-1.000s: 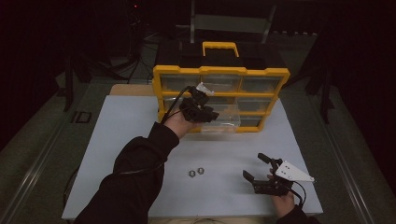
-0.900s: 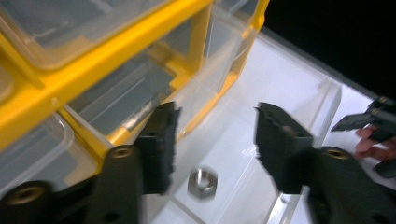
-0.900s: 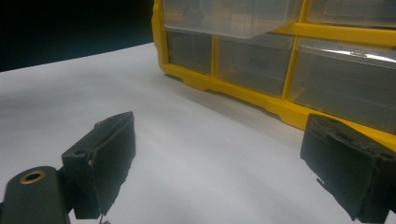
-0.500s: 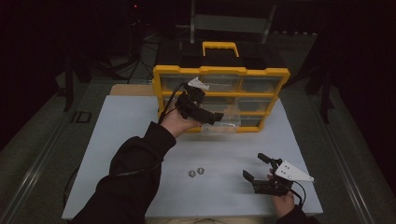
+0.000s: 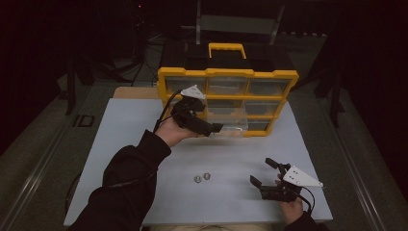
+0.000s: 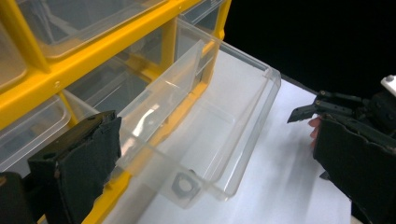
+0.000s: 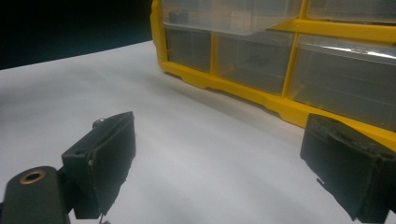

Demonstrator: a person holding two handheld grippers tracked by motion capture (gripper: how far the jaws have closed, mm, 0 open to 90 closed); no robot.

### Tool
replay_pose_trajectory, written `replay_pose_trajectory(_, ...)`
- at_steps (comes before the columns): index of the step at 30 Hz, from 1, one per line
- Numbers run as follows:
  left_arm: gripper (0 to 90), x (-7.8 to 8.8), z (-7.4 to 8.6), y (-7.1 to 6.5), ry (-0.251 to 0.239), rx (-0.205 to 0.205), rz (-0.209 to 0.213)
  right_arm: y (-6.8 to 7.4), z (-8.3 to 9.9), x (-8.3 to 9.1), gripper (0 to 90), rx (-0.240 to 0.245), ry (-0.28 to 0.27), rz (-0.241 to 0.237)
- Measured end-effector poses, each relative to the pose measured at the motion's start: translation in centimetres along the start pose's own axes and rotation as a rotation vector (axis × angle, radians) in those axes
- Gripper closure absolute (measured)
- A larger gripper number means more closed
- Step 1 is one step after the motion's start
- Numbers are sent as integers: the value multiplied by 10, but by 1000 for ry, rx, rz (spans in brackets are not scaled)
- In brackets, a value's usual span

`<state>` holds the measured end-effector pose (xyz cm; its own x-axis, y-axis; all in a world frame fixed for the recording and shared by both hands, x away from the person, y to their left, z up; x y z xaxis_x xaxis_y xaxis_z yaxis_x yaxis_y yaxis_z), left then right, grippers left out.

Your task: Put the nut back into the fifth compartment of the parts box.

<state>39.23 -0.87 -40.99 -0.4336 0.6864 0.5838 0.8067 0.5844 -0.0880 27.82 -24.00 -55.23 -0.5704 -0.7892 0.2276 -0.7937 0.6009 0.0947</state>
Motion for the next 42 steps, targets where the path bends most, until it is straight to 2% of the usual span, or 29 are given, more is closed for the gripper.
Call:
replay_pose_trajectory(1,3,3,2,0,-16,-7,4,0,0,0,107,1,0,0)
replay_pose_trajectory(6,3,9,9,-2,-31,-16,30,0,0,0,106,0,0,0)
replay_pose_trajectory(13,4,15,32,-4,-3,-77,22,1,0,0,107,3,0,-5)
replay_pose_trajectory(19,4,19,49,-7,7,-97,34,1,0,-1,106,4,2,-6)
replay_pose_trajectory(22,4,19,55,-9,11,-99,42,1,0,-1,106,4,2,-5)
replay_pose_trajectory(23,4,19,62,-11,11,-101,47,1,0,-1,106,5,3,-4)
replay_pose_trajectory(30,5,18,82,-16,10,-103,46,1,0,-1,106,8,3,-4)
replay_pose_trajectory(33,6,15,94,-19,28,-110,50,1,0,-1,107,6,4,-5)
replay_pose_trajectory(42,8,7,114,-25,43,-126,58,2,0,-1,106,8,2,-5)
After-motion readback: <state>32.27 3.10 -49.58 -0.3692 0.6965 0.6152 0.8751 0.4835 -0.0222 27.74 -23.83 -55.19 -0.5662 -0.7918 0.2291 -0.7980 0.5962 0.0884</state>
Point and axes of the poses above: each handheld gripper's, and its own axes: x roughly backward along the jaws, z roughly out of its underside, y roughly to its left, the point moved 7 cm from there along -x, roughly forward along the jaws, and after that the axes turned 9 degrees about -z, right-handed, at the moved point
